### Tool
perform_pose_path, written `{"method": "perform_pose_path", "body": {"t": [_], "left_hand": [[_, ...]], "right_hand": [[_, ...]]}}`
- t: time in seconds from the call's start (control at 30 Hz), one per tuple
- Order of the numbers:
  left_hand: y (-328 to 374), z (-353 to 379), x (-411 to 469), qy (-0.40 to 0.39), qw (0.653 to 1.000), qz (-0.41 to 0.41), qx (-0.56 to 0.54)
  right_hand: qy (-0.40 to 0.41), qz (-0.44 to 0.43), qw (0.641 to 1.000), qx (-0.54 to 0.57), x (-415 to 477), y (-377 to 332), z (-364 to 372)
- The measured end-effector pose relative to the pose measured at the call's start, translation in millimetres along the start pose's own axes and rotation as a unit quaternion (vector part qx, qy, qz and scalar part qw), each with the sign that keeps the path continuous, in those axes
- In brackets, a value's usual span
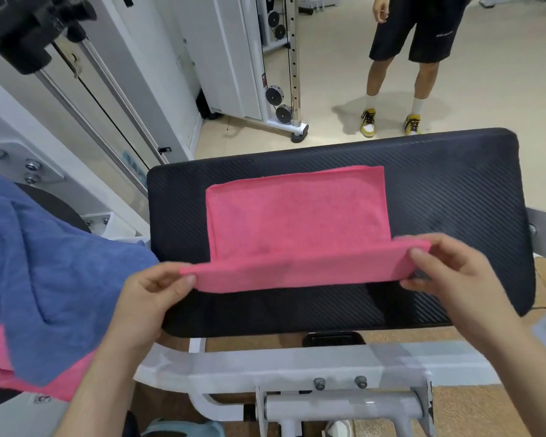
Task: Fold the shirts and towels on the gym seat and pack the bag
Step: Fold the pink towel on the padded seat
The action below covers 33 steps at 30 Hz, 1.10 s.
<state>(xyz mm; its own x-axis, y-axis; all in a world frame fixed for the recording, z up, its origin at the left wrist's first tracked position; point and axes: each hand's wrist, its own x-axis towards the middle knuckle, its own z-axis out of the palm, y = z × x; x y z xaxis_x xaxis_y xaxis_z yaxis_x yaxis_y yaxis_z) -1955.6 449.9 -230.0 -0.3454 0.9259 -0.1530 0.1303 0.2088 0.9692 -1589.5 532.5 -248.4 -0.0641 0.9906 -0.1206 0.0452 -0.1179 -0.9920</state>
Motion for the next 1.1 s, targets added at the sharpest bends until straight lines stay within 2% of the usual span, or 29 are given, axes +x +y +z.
{"method": "perform_pose_path", "body": {"t": [0.1,0.17,0.27,0.37,0.43,0.5,0.57,0.63,0.7,0.83,1.0,1.03,1.1], "left_hand": [[6.7,14.6,31.2,0.045,0.997,0.007,-0.056],[10.0,26.2,53.4,0.061,0.997,0.021,-0.042],[11.5,41.4,83.3,0.126,0.99,0.055,0.027],[16.8,56.9,103.3,0.21,0.967,0.076,0.126],[16.8,64.0,111.4,0.25,0.946,0.087,0.19],[12.2,68.5,117.1,0.273,0.922,0.09,0.26],[7.5,71.2,119.3,0.281,0.9,0.092,0.32],[6.6,73.0,120.8,0.28,0.883,0.105,0.361],[7.0,72.5,121.3,0.278,0.873,0.116,0.383],[2.9,68.7,122.9,0.286,0.876,0.151,0.358],[1.0,68.5,123.3,0.28,0.871,0.171,0.366],[1.8,69.5,123.3,0.285,0.868,0.173,0.368],[5.1,71.1,123.2,0.307,0.865,0.172,0.359]], "right_hand": [[0.078,-0.029,0.996,-0.011,28.7,-11.9,19.9],[0.112,-0.05,0.991,-0.059,50.3,-17.6,30.7],[0.132,-0.074,0.978,-0.147,82.0,-23.5,42.1],[0.156,-0.114,0.951,-0.24,105.1,-26.3,48.9],[0.167,-0.138,0.919,-0.329,115.9,-21.3,53.5],[0.192,-0.146,0.861,-0.447,123.4,-11.8,58.3],[0.22,-0.168,0.813,-0.512,128.2,0.2,61.9],[0.24,-0.188,0.805,-0.509,130.2,5.9,64.5],[0.253,-0.201,0.816,-0.479,130.9,7.4,65.3],[0.254,-0.238,0.832,-0.433,130.4,5.2,61.9],[0.293,-0.333,0.766,-0.465,129.1,-14.2,63.3],[0.278,-0.363,0.763,-0.457,126.1,-17.5,68.5],[0.191,-0.412,0.762,-0.462,116.0,-15.5,82.2]]}}
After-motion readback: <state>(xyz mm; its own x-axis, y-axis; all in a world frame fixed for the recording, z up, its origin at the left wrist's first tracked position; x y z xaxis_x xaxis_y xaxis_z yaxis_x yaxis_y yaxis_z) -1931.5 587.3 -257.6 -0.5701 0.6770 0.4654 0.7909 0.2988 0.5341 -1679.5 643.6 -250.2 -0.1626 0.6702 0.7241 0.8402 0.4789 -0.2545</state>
